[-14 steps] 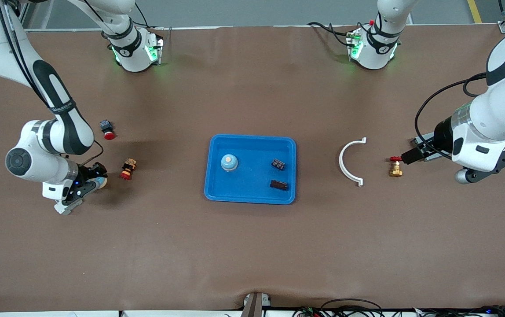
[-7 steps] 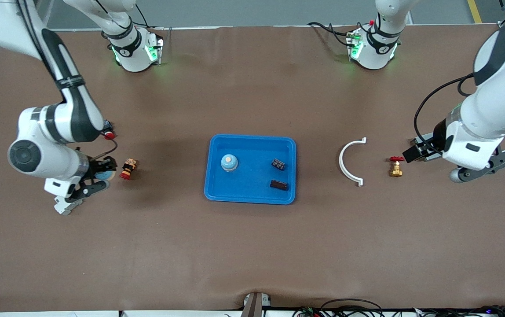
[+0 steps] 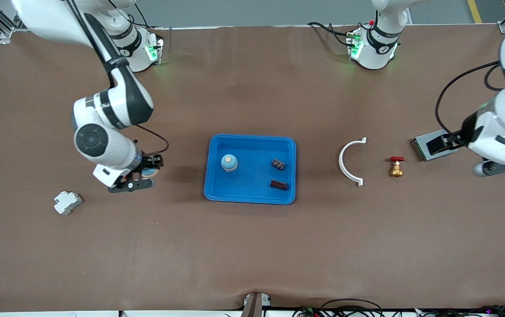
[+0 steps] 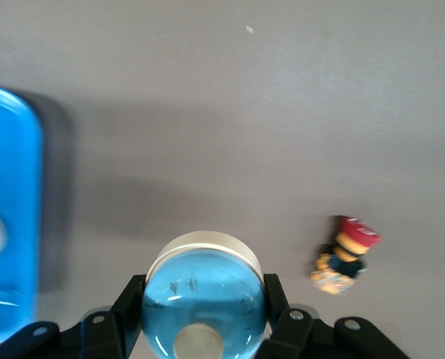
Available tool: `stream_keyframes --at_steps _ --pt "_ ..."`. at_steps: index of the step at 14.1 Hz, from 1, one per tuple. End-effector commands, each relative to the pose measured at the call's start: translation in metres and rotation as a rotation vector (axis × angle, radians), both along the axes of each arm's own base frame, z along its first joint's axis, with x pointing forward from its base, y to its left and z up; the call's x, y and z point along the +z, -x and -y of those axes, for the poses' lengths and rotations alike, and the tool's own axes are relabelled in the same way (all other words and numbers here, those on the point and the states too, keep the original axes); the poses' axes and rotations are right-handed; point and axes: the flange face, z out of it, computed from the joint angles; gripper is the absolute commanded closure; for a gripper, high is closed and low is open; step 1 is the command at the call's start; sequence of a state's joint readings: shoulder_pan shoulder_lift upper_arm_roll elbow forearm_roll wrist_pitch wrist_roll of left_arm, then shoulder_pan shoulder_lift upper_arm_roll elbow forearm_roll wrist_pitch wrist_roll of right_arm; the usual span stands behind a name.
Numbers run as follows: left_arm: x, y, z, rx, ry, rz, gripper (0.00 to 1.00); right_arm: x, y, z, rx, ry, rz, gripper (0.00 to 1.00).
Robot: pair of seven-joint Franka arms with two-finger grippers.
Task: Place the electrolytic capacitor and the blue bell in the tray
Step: 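Carry the blue bell into the tray with the right gripper and release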
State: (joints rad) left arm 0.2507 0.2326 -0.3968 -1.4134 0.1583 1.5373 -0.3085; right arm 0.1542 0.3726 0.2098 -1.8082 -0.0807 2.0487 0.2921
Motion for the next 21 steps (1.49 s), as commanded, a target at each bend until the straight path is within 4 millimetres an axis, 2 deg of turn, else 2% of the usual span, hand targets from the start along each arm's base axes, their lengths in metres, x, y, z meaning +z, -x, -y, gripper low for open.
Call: stream_keyframes --at_steps 1,3,4,7,9,10,11,12,13,14,17,19,21 --pt "0.013 0.007 -0.009 -0.047 0.017 0.017 0.00 0.001 -0.004 -0.044 -0.096 -0.006 0.016 0.92" --pt "0.029 0.013 -0.018 -0.019 0.023 0.069 0.00 -0.006 -0.005 -0.074 -0.130 -0.013 0.024 0.92" --pt "0.030 0.019 -0.024 -0.013 0.020 0.075 0.00 -0.011 -0.007 -0.090 -0.148 -0.016 0.026 0.92" --pt "0.054 0.052 -0.001 -0.059 0.009 0.107 0.00 -0.039 -0.015 -0.135 -0.203 -0.023 0.023 0.92" --pt "0.057 0.072 0.009 -0.072 0.007 0.101 0.00 -0.058 -0.014 -0.172 -0.224 -0.039 0.045 0.93" --pt "0.054 0.078 0.020 -0.088 0.008 0.090 0.00 -0.067 -0.017 -0.181 -0.228 -0.061 0.066 0.93" --pt "0.051 0.085 0.028 -0.115 0.002 0.073 0.00 -0.078 -0.022 -0.185 -0.228 -0.085 0.087 0.93" --pt "0.047 0.090 0.047 -0.141 -0.015 0.072 0.00 -0.088 -0.023 -0.187 -0.228 -0.097 0.095 0.93" --pt "0.049 0.089 0.046 -0.136 -0.011 0.084 0.00 -0.096 -0.023 -0.189 -0.228 -0.099 0.094 0.93" --pt "0.050 0.085 0.037 -0.132 -0.006 0.097 0.00 -0.101 -0.022 -0.192 -0.224 -0.098 0.090 0.93" --pt "0.055 0.084 0.027 -0.129 0.017 0.108 0.00 -0.111 -0.017 -0.196 -0.217 -0.093 0.079 0.93" --pt "0.061 0.090 0.016 -0.101 0.055 0.104 0.00 -0.120 -0.018 -0.196 -0.218 -0.094 0.077 0.93" --pt "0.056 0.101 0.009 -0.088 0.053 0.072 0.00 -0.126 -0.013 -0.205 -0.209 -0.101 0.081 0.93"
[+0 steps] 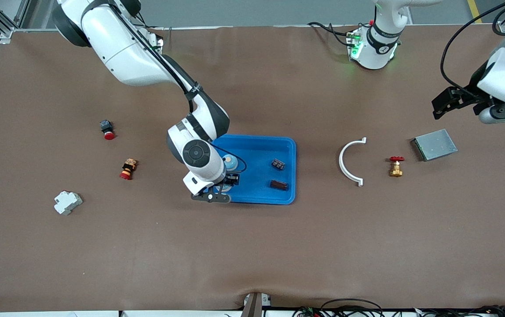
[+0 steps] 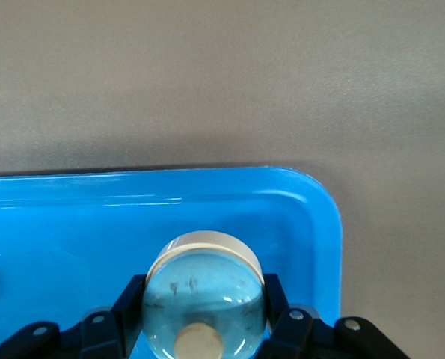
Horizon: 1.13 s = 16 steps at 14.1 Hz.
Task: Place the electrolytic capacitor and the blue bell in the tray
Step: 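Carry the blue bell into the tray with the right gripper and release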
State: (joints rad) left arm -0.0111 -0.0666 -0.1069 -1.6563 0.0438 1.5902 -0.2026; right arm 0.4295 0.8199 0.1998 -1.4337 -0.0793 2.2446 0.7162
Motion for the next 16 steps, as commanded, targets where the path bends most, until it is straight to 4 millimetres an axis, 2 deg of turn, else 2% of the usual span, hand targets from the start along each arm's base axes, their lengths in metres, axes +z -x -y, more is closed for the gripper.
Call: stream_keyframes --at_steps 1,8,12,13,14,15,16 --pt "0.0044 0.0215 -0.0061 -0.014 0.018 -0.010 0.00 -0.0062 0.0019 -0.0148 0.002 -0.006 0.010 0.93" --pt "0.0114 0.0222 -0.0035 -0.010 0.059 -0.002 0.00 -0.0150 0.0020 -0.0114 0.014 0.005 0.002 0.92" --pt "0.0121 0.0206 -0.0026 -0.011 0.060 0.001 0.00 -0.0152 0.0009 -0.0097 0.014 0.007 0.003 0.87" --pt "0.0119 0.0192 -0.0018 -0.014 0.060 0.001 0.00 -0.0152 0.0002 -0.0088 0.008 0.007 0.003 0.68" --pt "0.0132 0.0183 -0.0009 -0.016 0.061 0.004 0.00 -0.0142 0.0002 -0.0088 0.006 0.007 0.002 0.14" --pt "0.0132 0.0176 -0.0025 -0.013 0.061 0.004 0.00 -0.0098 0.0007 -0.0110 0.006 0.004 0.008 0.00" --pt "0.0131 0.0170 -0.0033 -0.012 0.061 0.004 0.00 -0.0080 -0.0011 -0.0082 0.008 0.005 0.007 0.00"
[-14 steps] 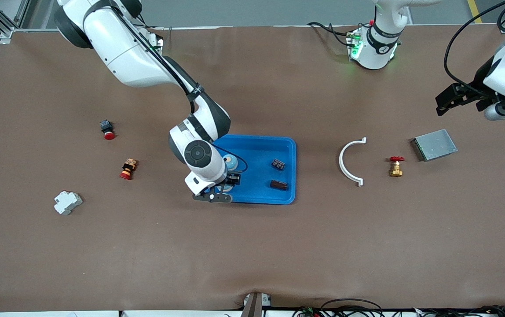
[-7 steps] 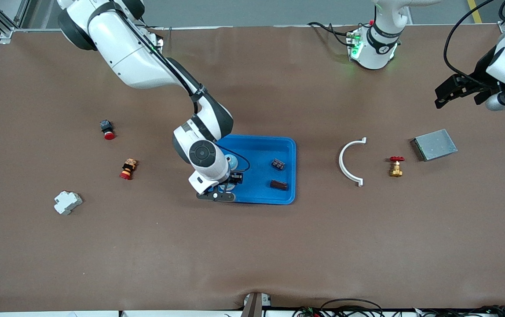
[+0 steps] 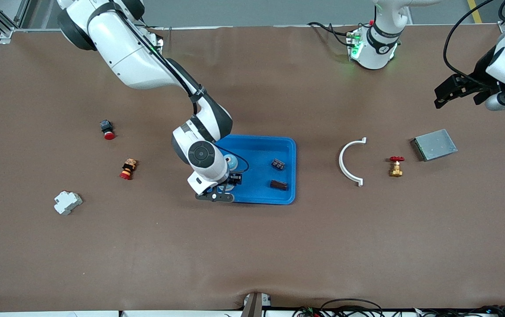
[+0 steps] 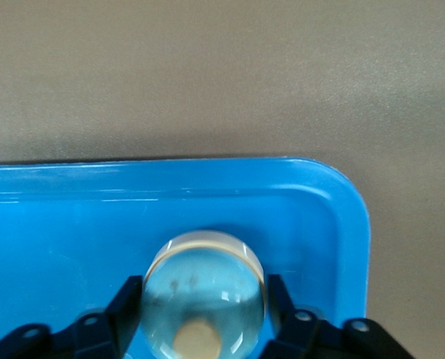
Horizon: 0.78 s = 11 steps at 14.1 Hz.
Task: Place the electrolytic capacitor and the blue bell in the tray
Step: 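Carry the blue bell into the tray with the right gripper and release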
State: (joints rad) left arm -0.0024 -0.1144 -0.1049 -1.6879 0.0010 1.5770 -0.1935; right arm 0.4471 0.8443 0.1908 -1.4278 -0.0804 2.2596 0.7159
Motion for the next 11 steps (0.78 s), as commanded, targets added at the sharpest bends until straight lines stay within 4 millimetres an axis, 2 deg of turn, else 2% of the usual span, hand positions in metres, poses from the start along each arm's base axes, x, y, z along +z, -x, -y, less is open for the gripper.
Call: stream_keyframes --at_steps 1,4,5,8,11 --pt "0.004 0.000 -0.002 -0.013 0.023 0.005 0.00 0.011 -0.008 0.001 -0.005 -0.002 0.011 0.00" --pt "0.003 -0.001 -0.002 -0.014 0.022 0.003 0.00 0.044 -0.004 0.001 -0.006 0.016 -0.016 0.00" --pt "0.002 -0.004 -0.001 -0.016 0.023 0.002 0.00 0.062 -0.002 0.003 -0.005 0.027 -0.027 0.00" --pt "0.001 -0.005 -0.002 -0.016 0.023 0.000 0.00 0.125 0.012 0.012 0.008 0.087 -0.082 0.00" --pt "0.000 -0.007 0.000 -0.017 0.019 -0.001 0.00 0.195 0.029 0.032 0.003 0.123 -0.130 0.00"
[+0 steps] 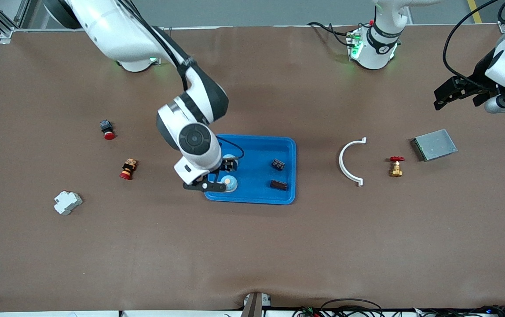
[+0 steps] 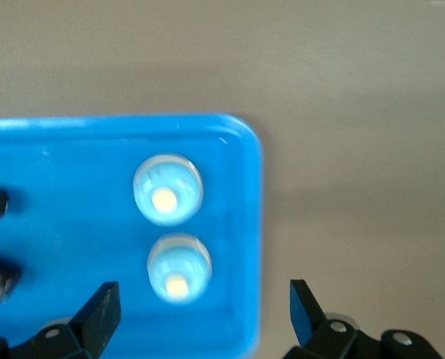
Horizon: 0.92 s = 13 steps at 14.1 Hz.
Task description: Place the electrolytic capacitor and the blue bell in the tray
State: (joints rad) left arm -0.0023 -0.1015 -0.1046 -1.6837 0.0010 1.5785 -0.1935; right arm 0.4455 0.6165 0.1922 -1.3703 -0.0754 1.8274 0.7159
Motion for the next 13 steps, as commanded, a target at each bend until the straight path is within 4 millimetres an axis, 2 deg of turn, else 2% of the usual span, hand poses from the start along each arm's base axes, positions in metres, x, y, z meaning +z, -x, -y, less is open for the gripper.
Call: stream_keyframes --at_steps 1,3,4,8,11,13 --pt "0.007 -0.003 0.002 -0.021 0.016 0.011 0.00 0.064 0.018 0.031 -0.022 -0.014 -0.067 0.00" --pt "0.013 -0.012 0.001 -0.018 0.020 0.026 0.00 0.105 0.029 0.071 0.020 -0.055 -0.092 0.00" --pt "0.018 -0.015 0.000 -0.015 0.022 0.035 0.00 0.120 0.038 0.090 0.030 -0.050 -0.089 0.00" --pt "0.028 -0.013 0.005 -0.024 0.001 0.042 0.00 0.162 0.064 0.168 0.072 -0.051 -0.052 0.00" --pt "0.031 -0.013 -0.003 -0.011 0.007 0.037 0.00 0.194 0.065 0.233 0.094 -0.057 -0.041 0.00" --pt "0.030 -0.012 -0.004 -0.009 0.008 0.032 0.00 0.210 0.061 0.288 0.123 -0.075 -0.030 0.00"
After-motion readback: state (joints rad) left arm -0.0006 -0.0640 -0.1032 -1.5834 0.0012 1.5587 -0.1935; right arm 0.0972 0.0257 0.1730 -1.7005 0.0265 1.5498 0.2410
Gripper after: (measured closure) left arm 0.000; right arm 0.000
